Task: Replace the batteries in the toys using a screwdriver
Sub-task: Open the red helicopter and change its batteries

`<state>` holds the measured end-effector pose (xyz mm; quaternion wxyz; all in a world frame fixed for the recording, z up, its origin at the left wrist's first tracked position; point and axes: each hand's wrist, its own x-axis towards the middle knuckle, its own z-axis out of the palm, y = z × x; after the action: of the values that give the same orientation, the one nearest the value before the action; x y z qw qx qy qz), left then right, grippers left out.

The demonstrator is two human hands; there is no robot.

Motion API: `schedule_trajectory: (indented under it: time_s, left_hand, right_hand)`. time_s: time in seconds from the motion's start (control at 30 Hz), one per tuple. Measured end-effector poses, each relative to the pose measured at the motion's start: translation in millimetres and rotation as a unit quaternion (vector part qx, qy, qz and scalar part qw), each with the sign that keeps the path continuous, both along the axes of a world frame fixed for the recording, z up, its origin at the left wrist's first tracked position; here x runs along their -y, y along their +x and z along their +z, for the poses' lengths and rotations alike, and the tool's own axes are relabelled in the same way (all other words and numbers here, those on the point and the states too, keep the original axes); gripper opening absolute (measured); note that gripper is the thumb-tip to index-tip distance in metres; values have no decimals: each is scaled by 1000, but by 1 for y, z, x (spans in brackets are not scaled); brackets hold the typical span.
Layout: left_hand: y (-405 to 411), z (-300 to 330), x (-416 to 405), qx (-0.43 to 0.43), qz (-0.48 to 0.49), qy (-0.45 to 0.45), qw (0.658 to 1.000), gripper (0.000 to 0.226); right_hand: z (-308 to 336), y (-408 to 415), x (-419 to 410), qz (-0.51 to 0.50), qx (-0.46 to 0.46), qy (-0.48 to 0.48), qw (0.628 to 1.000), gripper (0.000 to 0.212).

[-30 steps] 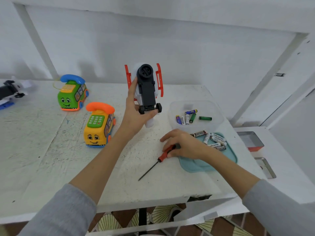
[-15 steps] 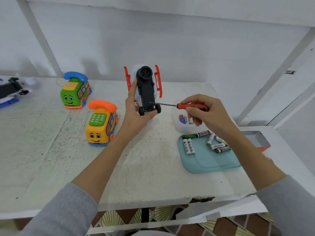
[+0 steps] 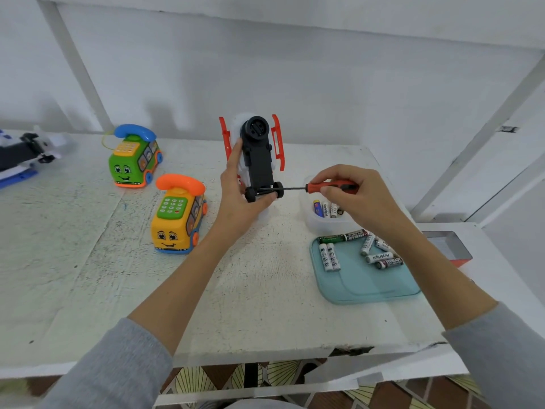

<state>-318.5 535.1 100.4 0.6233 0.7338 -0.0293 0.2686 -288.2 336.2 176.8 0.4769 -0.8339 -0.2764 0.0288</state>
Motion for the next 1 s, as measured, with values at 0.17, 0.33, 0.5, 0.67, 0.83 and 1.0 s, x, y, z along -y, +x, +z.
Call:
schedule_trajectory:
  time_s: [0.17,0.33,0.5,0.67,0.83,1.0]
  left_hand:
    - [2,-1,2,13,11,13,1000,94]
    - [5,-1,6,17,36,30,999,93]
    - [7,-4,11,9,41,14,999,92]
    - [11,-6,10,2,41,24,999,95]
    - [10,-7,7,4,39,20,999,91]
    - [7,-10,3,-9,49,20,999,93]
  right_hand:
    - [13,-7,-11,-22,85,-38,995,14]
    - [29,-15,-26,-52,156,-149,975,6]
    - [43,-15,-34,-70,181,-275,942,43]
    - [44,-10,-32,25,232,-199,952,8]
    - [45,-10,-29,91,231,-131,960,17]
    - [40,-4,-28,10,203,-245,948,34]
